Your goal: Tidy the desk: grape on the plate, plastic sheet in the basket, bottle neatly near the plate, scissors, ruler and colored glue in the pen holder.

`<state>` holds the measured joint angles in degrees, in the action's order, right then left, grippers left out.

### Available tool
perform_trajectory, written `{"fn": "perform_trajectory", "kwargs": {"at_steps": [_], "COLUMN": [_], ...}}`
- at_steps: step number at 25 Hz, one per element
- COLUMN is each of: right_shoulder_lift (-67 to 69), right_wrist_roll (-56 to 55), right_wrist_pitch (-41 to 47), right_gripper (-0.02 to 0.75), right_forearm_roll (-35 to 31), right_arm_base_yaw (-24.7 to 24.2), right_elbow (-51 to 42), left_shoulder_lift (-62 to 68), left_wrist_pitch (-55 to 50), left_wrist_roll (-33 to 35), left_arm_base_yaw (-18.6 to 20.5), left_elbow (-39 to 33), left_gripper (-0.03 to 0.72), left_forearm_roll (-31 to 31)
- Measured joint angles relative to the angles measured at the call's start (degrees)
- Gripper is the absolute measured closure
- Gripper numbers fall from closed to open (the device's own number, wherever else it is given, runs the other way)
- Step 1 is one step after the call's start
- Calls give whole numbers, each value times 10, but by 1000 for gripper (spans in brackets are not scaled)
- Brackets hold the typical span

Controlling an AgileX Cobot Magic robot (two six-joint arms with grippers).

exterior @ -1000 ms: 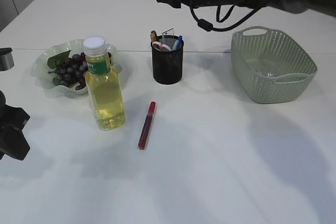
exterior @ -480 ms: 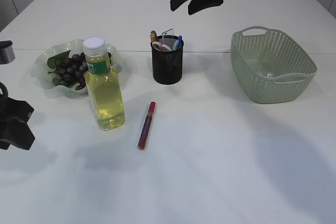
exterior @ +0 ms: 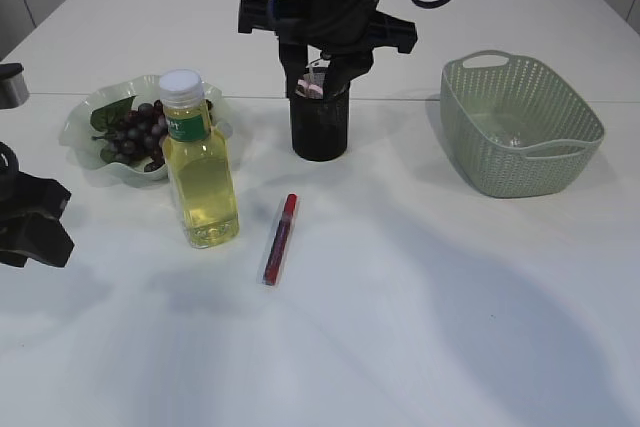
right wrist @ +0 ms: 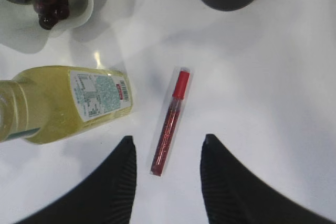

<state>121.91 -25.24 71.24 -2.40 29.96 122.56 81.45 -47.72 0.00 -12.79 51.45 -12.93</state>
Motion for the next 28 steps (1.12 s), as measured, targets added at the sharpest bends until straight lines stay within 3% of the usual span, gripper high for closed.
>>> {"fn": "perform_trajectory", "kwargs": {"at_steps": [11,28], "right_shoulder_lift": [63,132], "right_wrist_roll": [-68,-270], "right_wrist_pitch": [0,0], "right_gripper": [407,408], "right_forearm_roll": [-5,-11], "right_arm_base_yaw": [20,20], "right_elbow": [0,0], "left_shoulder_lift": [0,0], "left_wrist_pitch": [-1,-10], "left_wrist_roll": [0,0], "left_arm_base_yaw": [0,0], "left_elbow": [0,0], "left_gripper": [380,380], "left_forearm_roll": [0,0]}}
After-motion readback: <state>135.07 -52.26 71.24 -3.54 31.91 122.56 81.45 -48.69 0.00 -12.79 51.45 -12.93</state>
